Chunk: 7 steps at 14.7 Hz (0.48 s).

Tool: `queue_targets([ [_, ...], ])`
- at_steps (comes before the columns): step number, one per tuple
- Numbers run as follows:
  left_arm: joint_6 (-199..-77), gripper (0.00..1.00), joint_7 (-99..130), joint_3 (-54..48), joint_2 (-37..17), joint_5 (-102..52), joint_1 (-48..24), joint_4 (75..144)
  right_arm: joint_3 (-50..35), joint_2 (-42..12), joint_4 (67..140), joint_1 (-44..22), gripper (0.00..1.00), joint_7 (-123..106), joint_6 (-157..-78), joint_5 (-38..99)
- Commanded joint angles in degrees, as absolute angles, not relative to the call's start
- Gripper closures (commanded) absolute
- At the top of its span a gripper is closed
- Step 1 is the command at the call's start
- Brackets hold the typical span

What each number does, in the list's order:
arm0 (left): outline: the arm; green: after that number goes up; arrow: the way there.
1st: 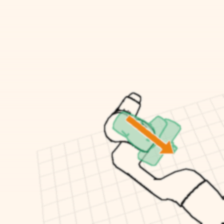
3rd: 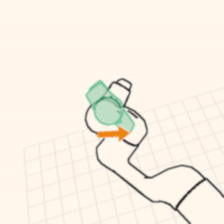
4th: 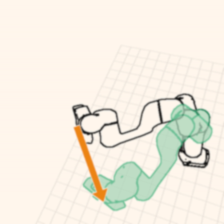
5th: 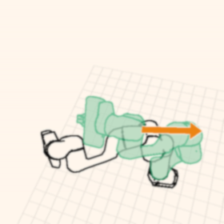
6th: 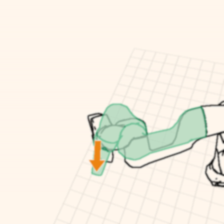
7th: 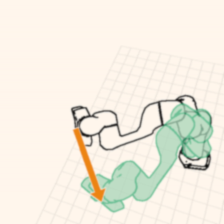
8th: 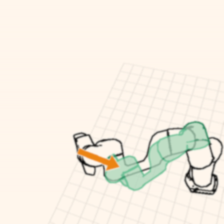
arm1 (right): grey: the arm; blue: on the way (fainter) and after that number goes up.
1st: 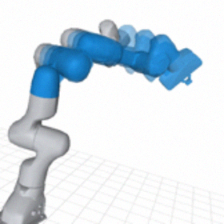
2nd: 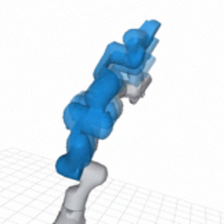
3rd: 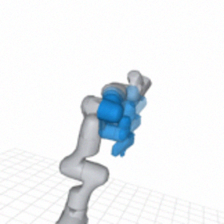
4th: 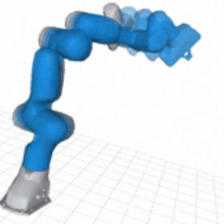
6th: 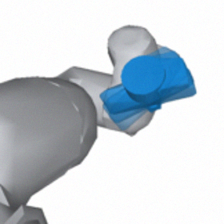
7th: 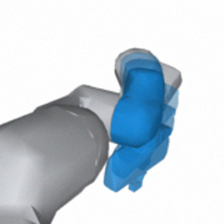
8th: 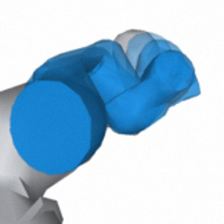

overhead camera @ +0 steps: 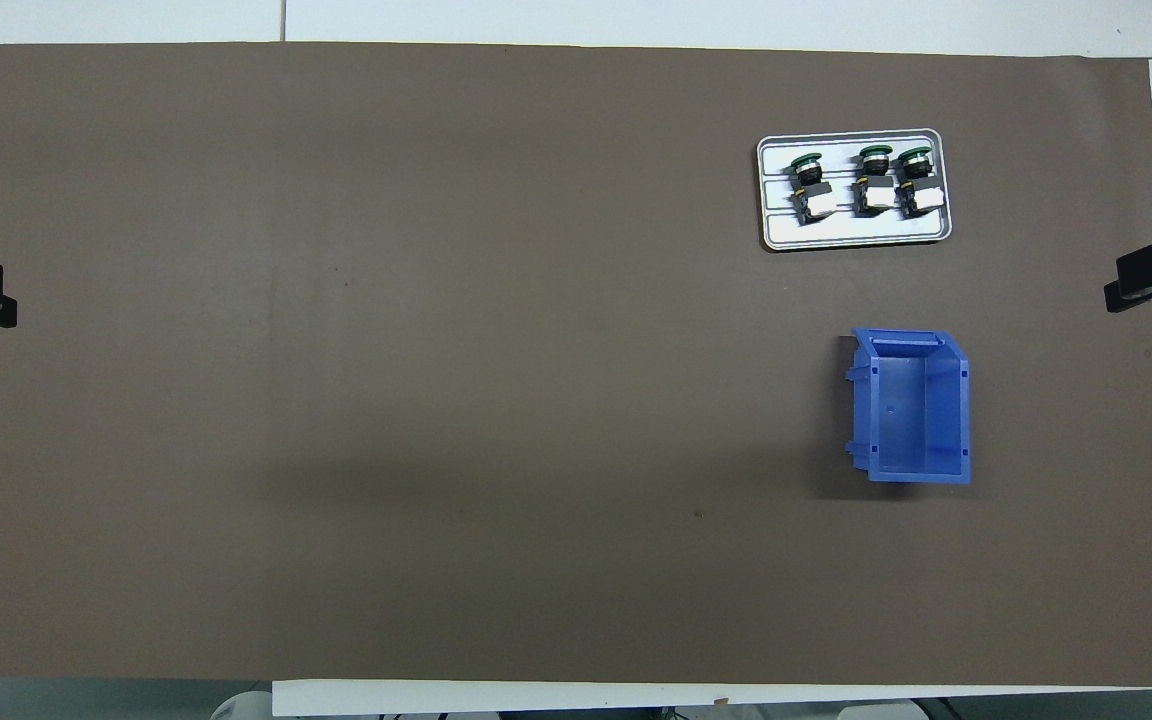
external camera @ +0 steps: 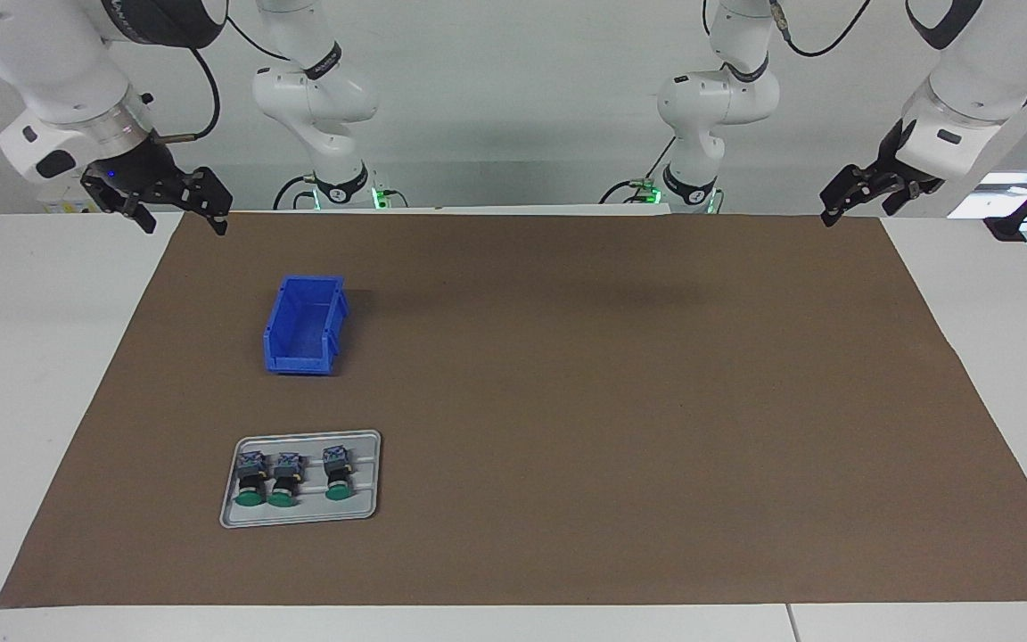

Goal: Place and press button with both arms

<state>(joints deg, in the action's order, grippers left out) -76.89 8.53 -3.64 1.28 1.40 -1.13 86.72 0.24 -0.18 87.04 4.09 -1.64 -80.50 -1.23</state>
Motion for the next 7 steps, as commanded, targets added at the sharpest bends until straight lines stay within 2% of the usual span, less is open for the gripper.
queue_targets([
  [1,-77.26,0.0,9.05,-3.52,2.9,1.93,-1.23,88.59,0.0,-0.44,86.75,4.39,0.0,-2.81,-80.24,-1.76],
  [7,-77.26,0.0,9.05,-3.52,2.9,1.93,-1.23,88.59,-0.09,0.0,87.45,4.31,0.0,-2.81,-79.99,-1.05],
])
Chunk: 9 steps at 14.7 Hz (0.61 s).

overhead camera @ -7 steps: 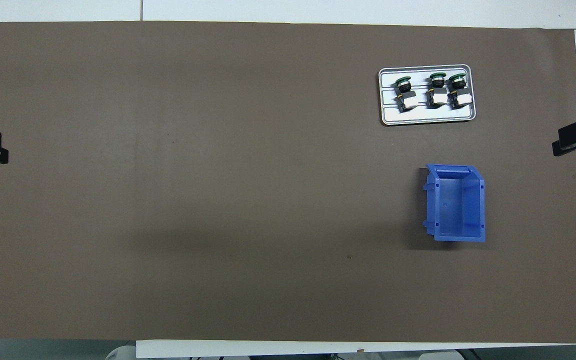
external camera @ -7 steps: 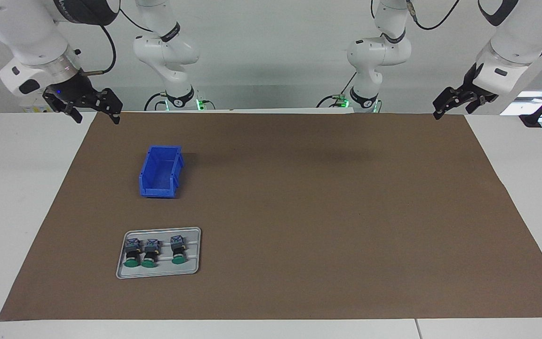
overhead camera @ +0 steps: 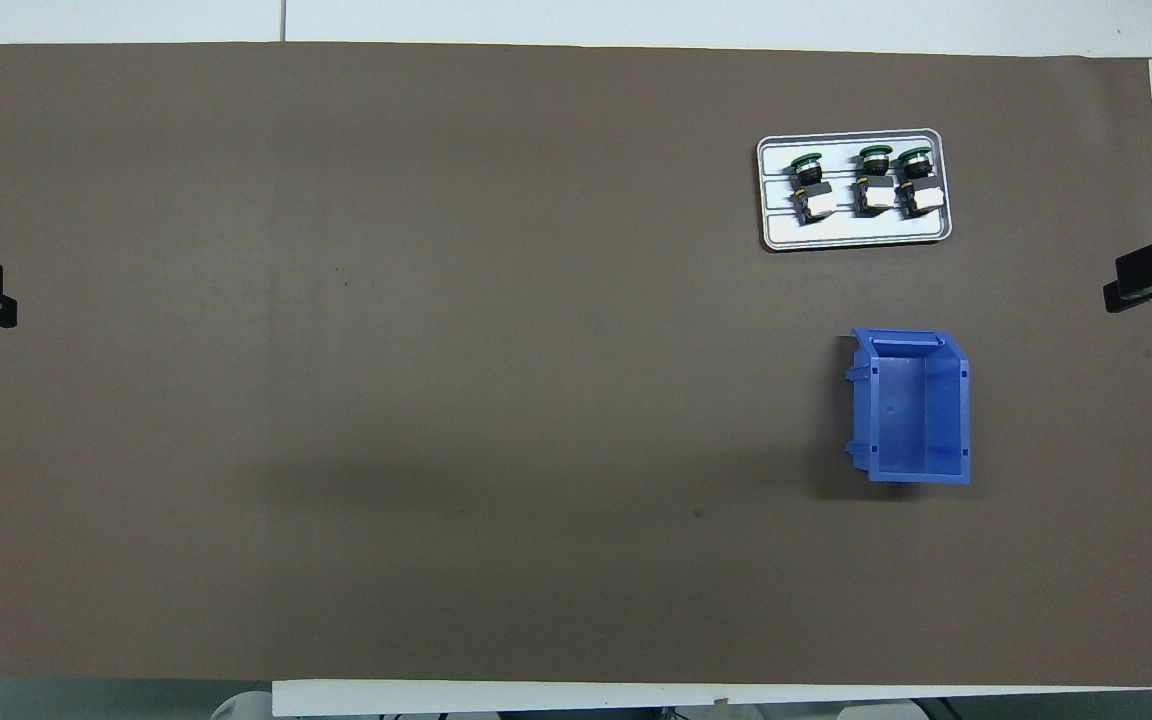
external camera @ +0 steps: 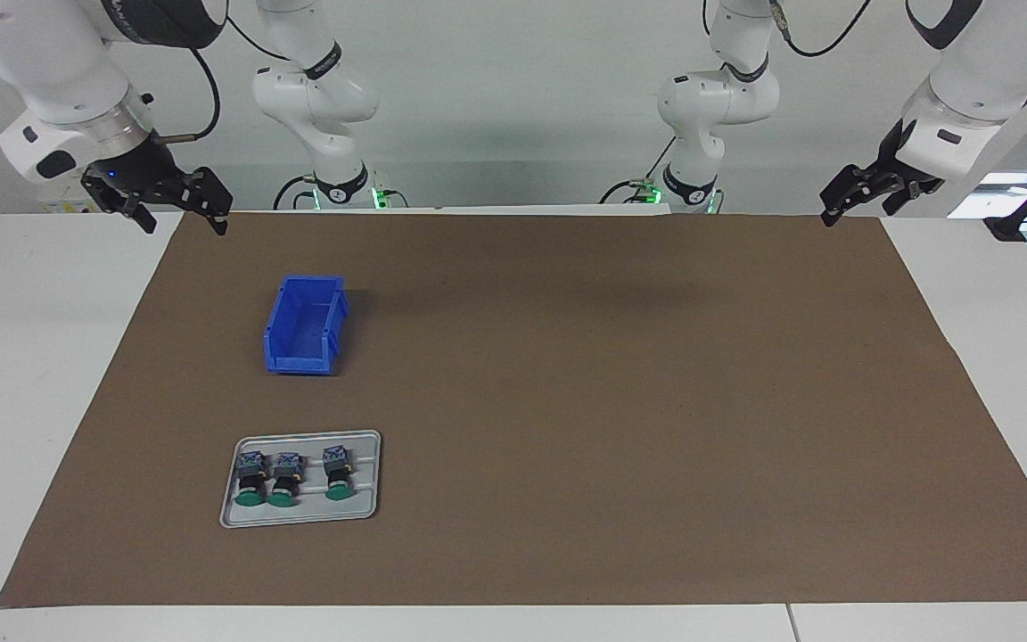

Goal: Place and press button with both arms

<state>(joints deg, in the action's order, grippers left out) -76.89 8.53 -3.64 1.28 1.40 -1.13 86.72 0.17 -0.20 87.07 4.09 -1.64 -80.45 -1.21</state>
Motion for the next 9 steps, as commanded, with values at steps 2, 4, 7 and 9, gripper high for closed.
queue_targets([
  [2,-77.26,0.0,9.05,-3.52,2.9,1.93,-1.23,88.59,-0.61,0.26,87.63,3.87,0.0,-5.6,-79.63,-0.53],
  [4,-77.26,0.0,9.05,-3.52,2.9,1.93,-1.23,88.59,-0.62,-0.44,87.63,3.34,0.0,-6.5,-82.77,1.31],
  [7,-77.25,0.0,9.05,-3.52,2.9,1.93,-1.23,88.59,-0.62,-6.3,86.84,-1.3,0.02,-3.71,-90.23,0.79],
  [9,-77.26,0.0,9.05,-3.52,2.9,1.93,-1.23,88.59,-0.7,-10.61,86.75,-3.68,0.02,-0.11,-96.64,0.79],
])
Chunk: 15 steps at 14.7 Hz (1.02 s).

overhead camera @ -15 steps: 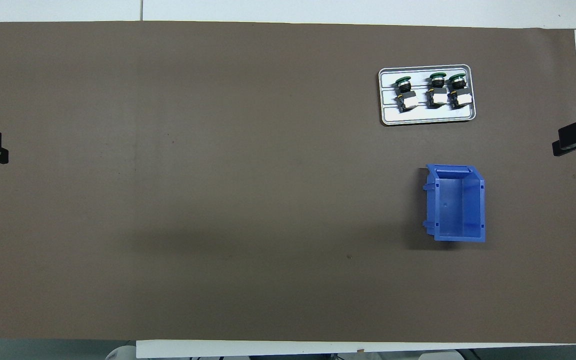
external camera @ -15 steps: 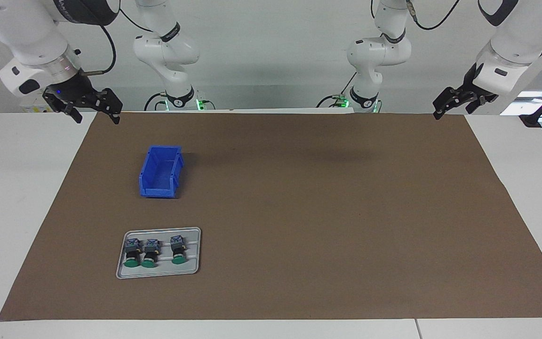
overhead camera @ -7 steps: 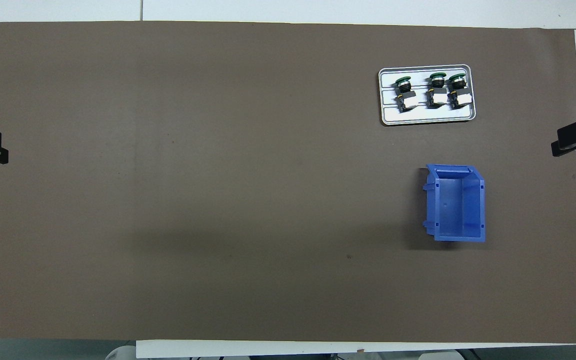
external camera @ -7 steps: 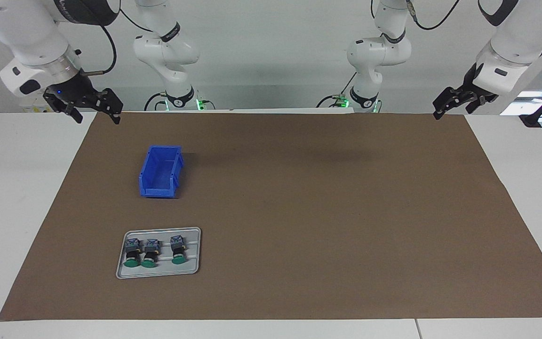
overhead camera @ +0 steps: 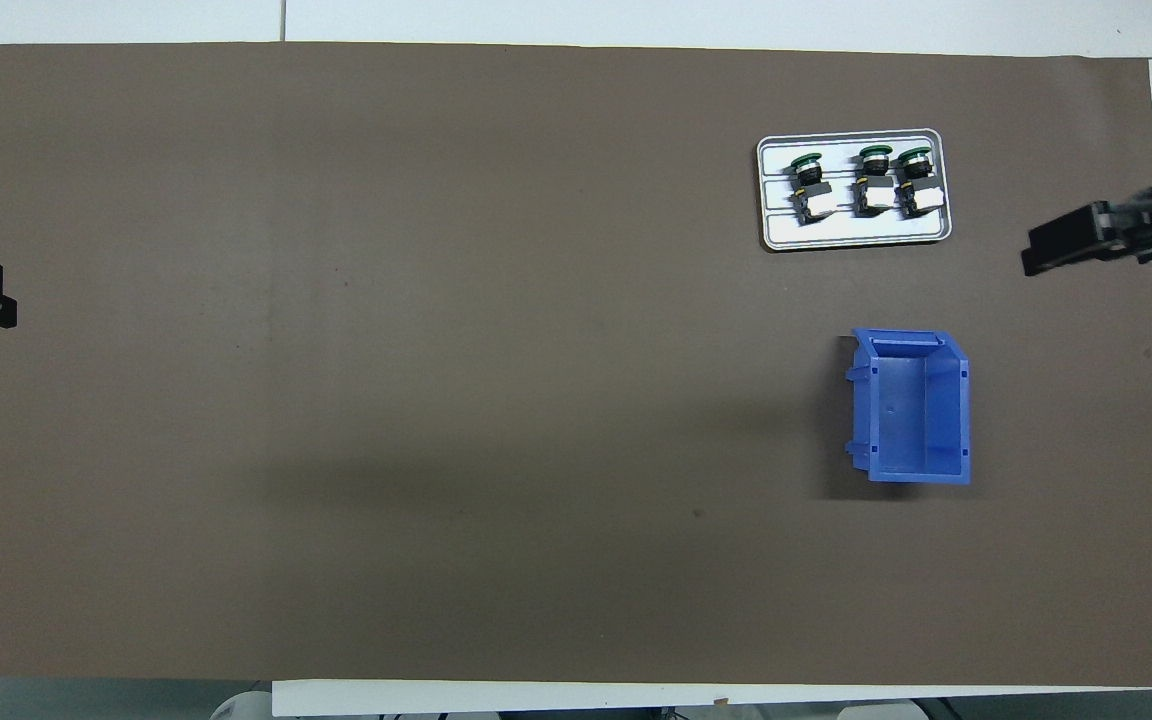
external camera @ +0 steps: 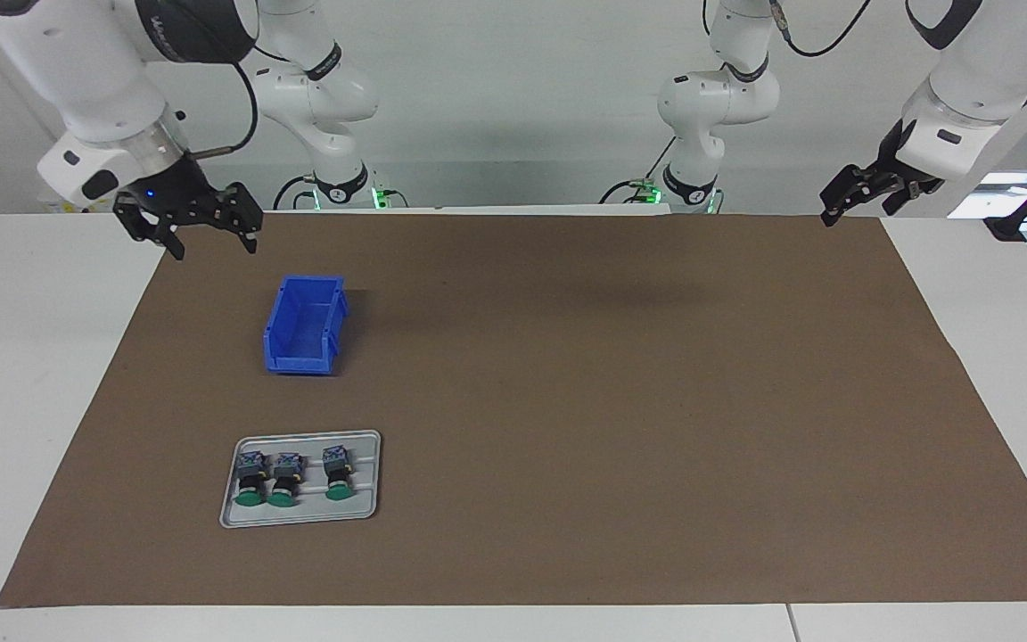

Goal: Place and press button with both arms
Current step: 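Reach the right gripper to the metal tray and grasp a black part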

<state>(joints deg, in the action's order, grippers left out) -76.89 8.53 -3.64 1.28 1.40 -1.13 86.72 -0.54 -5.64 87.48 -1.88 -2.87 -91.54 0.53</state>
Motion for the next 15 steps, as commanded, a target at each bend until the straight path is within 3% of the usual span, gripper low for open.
queue_targets([
  [1,-77.26,0.0,9.05,-3.52,2.9,1.93,-1.23,88.59,-0.7,-13.16,86.75,-4.39,0.03,0.35,-99.81,1.05],
  [7,-77.26,0.0,9.05,-3.52,2.9,1.93,-1.23,88.59,-0.7,-28.11,86.75,-6.33,0.1,2.46,-121.0,0.7],
  [15,-77.17,0.0,9.05,-3.52,2.9,1.93,-1.23,88.59,-0.7,-33.31,88.59,-6.06,0.18,-1.58,-127.09,0.61],
])
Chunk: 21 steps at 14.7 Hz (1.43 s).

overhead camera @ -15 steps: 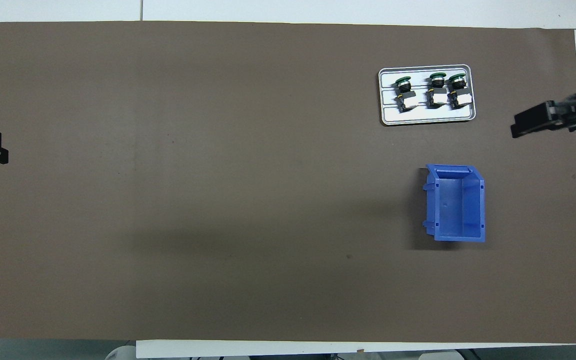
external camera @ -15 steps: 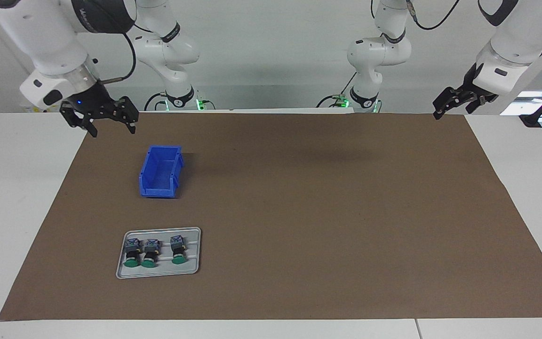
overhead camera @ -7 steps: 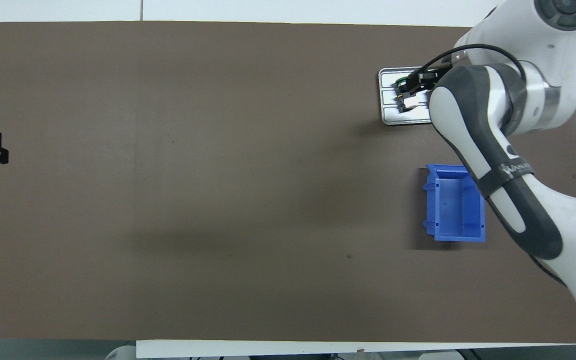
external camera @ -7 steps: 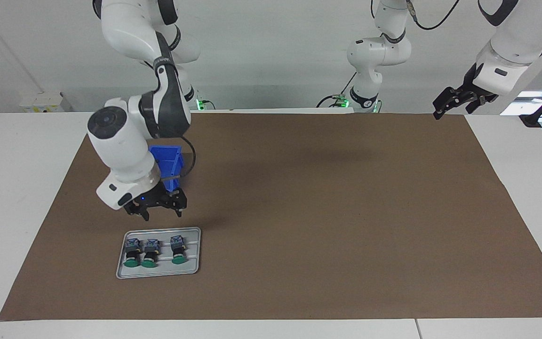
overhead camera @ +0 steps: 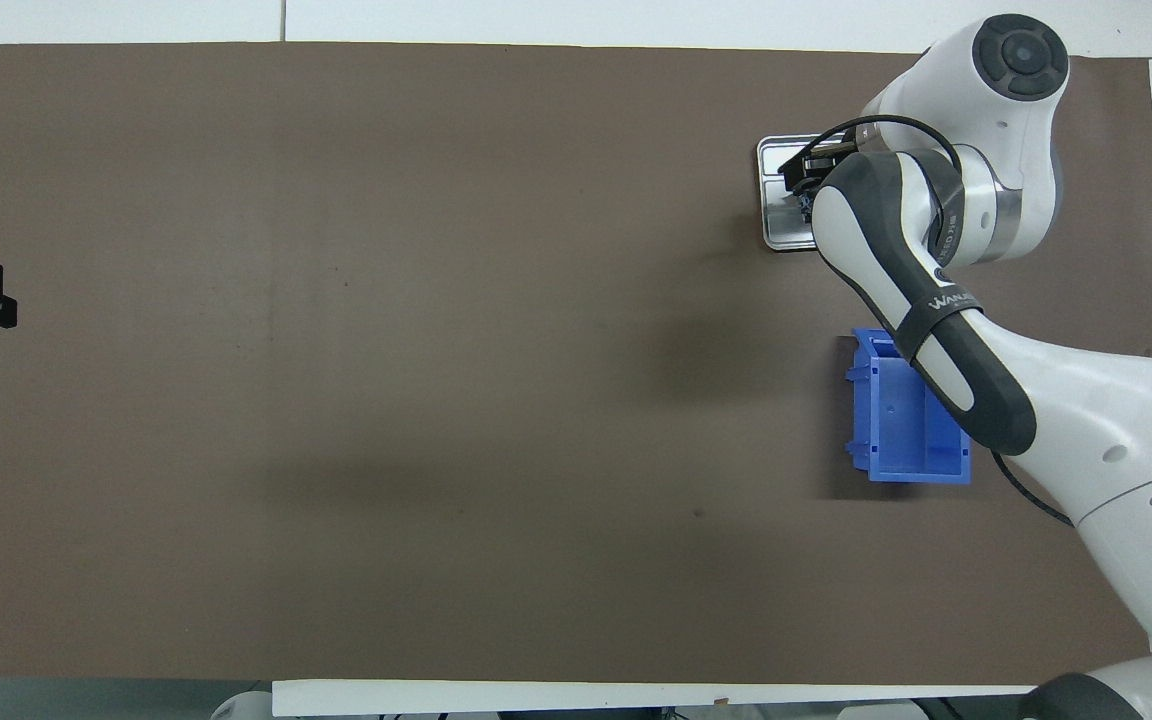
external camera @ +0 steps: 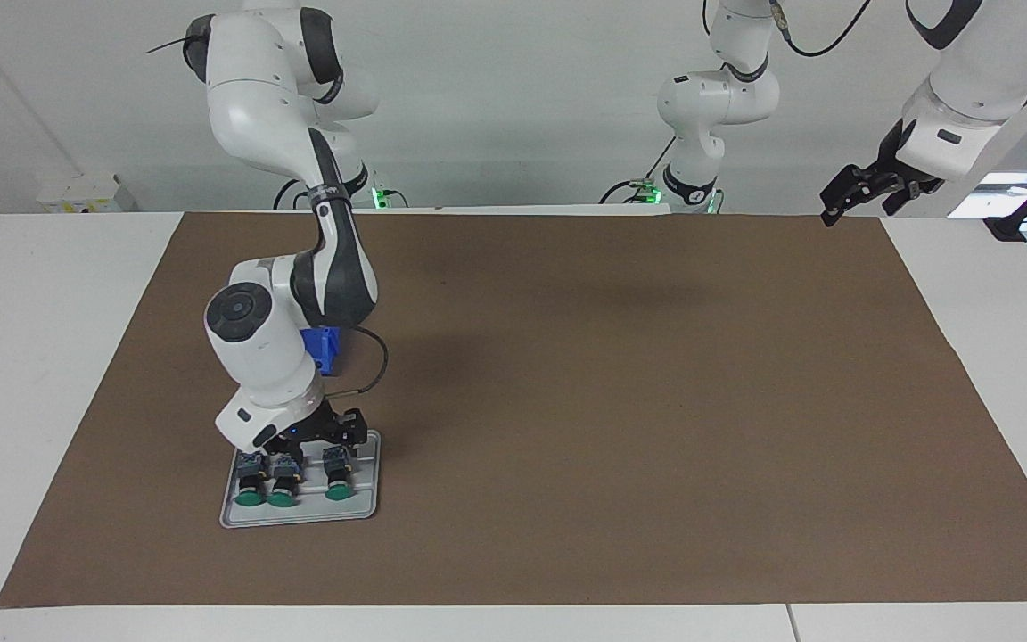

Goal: Place and press button with both arms
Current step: 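Reach the right gripper to the metal tray and grasp a black part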

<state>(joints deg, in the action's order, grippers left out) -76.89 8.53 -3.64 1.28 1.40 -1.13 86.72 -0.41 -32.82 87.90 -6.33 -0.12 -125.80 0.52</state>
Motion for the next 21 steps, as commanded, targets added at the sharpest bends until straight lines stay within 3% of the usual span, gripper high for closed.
queue_targets([
  [1,-77.17,0.0,9.05,-3.52,2.9,1.93,-1.23,88.59,-0.7,-33.31,89.2,-6.41,0.2,-1.5,-127.79,0.62],
  [5,-77.17,0.0,9.05,-3.52,2.9,1.93,-1.5,88.59,-0.7,-33.31,91.23,-6.42,0.23,-2.02,-129.9,0.53],
  [7,-77.17,0.0,9.23,-3.52,2.9,1.93,-1.23,88.59,-0.7,-33.31,92.02,-6.5,0.29,-2.2,-130.69,0.53],
  [12,-77.52,0.0,8.44,-3.52,2.9,1.93,-1.32,88.42,-0.7,-33.22,92.99,-7.12,0.63,-2.11,-131.4,0.53],
  [15,-77.43,0.0,7.65,-3.52,2.99,1.93,-1.32,88.5,-0.7,-32.61,91.33,-7.21,0.97,-2.2,-129.03,0.26],
  [18,-77.61,0.0,6.68,-3.52,2.99,1.93,-1.32,88.33,-0.27,-31.04,87.64,-8.52,0.99,-1.06,-120.89,0.26],
  [21,-77.61,0.0,7.38,-3.52,2.99,1.93,-1.23,88.42,-0.62,-24.63,88.32,-8.78,1.0,0.77,-111.73,1.4],
])
